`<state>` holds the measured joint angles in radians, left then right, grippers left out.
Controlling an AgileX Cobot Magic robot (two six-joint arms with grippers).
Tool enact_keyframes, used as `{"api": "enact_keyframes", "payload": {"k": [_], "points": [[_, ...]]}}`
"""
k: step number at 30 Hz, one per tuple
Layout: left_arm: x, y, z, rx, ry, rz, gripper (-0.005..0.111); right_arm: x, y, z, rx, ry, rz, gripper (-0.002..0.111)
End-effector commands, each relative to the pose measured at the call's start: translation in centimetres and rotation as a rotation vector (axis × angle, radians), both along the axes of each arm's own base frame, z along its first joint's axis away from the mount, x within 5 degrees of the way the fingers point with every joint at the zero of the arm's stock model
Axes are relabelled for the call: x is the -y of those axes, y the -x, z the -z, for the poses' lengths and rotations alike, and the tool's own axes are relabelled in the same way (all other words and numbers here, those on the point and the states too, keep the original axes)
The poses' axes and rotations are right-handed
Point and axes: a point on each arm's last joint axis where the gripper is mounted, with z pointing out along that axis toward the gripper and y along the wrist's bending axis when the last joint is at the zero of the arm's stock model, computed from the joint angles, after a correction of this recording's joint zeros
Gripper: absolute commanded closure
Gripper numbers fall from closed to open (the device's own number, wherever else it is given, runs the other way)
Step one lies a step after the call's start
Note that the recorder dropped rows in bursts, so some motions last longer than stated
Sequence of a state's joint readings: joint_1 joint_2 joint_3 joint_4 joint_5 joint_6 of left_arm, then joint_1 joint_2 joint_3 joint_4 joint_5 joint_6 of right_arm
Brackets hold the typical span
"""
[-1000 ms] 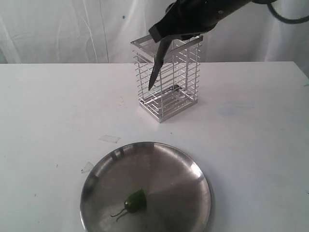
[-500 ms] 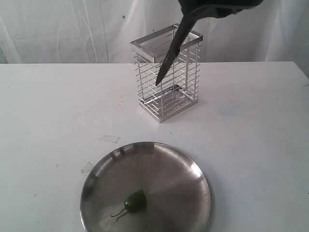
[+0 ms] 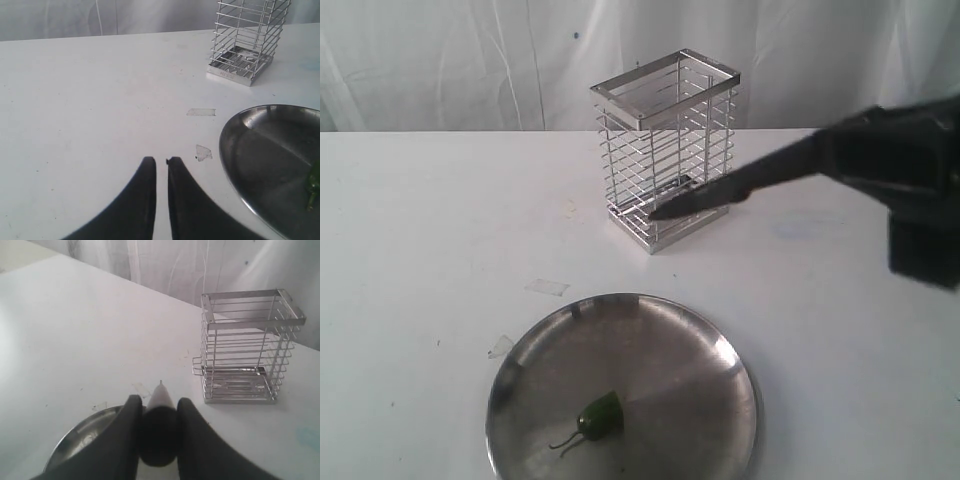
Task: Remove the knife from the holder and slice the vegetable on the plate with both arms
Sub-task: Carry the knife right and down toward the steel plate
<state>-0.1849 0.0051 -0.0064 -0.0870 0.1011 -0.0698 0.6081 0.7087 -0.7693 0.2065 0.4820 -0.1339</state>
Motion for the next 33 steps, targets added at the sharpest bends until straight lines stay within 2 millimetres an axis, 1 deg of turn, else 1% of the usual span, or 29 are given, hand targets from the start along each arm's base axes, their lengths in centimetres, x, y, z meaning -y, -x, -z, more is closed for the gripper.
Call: {"api": "enact_keyframes", "payload": {"k": [1,4,9,12,14,23,27,29,31,33], "points": [[0.0,0.0,0.2,0.001,0.004,-0.005,0.091,1.7,2.2,3.8,0.037,-0.092,0.030,0.103],[0.0,0.0,0.2,0.001,0.004,-0.005,0.091,2.3,3.0,5.9,0.040,-0.105,0.041,0.103],[0.0,0.0,0.2,0.001,0.004,-0.005,0.091,2.6,3.3,7.8,0.045,-0.113,0.053,0.103],[0.0,0.0,0.2,0.001,0.004,-0.005,0.091,2.5,3.2,7.7,0.050,-0.187,0.060,0.103],[0.0,0.0,0.2,0.001,0.004,-0.005,0.091,2.4,3.2,7.7,0.065,-0.204,0.055,0.103],[0.0,0.0,0.2,0.001,0.004,-0.005,0.091,1.9,3.6,7.5,0.096,-0.199,-0.019,0.103],[0.0,0.0,0.1,0.001,0.009,-0.006,0.091,1.6,3.9,7.4,0.138,-0.158,-0.076,0.103],[0.1,0.0,0.1,-0.012,0.071,-0.011,0.091,1.4,4.1,7.4,0.151,-0.150,-0.103,0.103],[0.2,0.0,-0.1,-0.028,0.224,-0.026,0.091,1.3,4.2,7.3,0.166,-0.141,-0.127,0.103],[0.1,-0.1,-0.7,0.023,0.303,-0.044,0.091,1.2,4.3,7.3,0.172,-0.144,-0.143,0.103]]}}
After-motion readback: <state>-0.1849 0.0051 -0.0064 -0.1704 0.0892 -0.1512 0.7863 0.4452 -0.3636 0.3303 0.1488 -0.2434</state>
